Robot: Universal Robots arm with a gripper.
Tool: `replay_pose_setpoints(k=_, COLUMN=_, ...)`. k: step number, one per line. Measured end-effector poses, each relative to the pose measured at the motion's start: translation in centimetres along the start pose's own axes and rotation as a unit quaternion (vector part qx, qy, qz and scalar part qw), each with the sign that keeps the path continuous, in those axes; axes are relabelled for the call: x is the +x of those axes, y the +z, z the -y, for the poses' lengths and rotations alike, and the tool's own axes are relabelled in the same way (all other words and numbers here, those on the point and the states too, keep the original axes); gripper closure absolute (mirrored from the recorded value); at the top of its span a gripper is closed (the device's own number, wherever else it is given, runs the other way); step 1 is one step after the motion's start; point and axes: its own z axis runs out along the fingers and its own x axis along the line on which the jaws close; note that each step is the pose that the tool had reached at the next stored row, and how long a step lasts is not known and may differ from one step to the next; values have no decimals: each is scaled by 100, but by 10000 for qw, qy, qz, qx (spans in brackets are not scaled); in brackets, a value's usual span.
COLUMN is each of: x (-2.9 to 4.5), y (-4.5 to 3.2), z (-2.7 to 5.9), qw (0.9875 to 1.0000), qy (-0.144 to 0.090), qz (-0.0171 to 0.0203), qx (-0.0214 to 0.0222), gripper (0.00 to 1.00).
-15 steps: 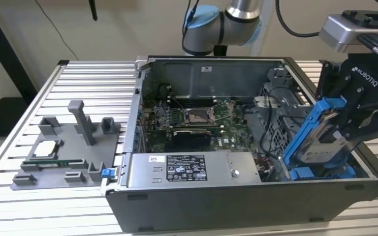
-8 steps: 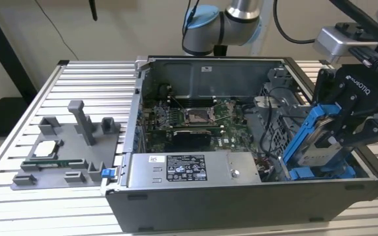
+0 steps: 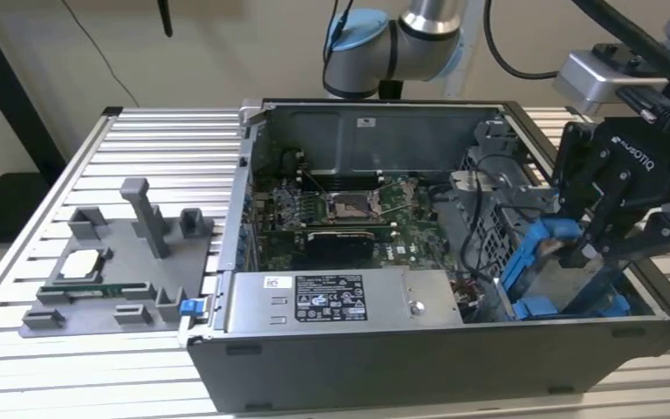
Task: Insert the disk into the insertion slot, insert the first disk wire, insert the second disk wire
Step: 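Insert the disk into the insertion slot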
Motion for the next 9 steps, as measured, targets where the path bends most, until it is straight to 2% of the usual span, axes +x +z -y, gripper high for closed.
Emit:
replay_pose_setpoints(k=7, x=-11, y=-108, z=-8, qw=10000, qy=0, qz=3, qx=0, gripper=0)
replay_pose_setpoints(k=8, x=-14, y=-107, z=-9, qw=10000, qy=-3, qz=39, qx=5, gripper=0)
replay_pose_setpoints(k=9, x=-18, y=-107, z=-9, qw=9999, qy=-9, qz=119, qx=14, gripper=0)
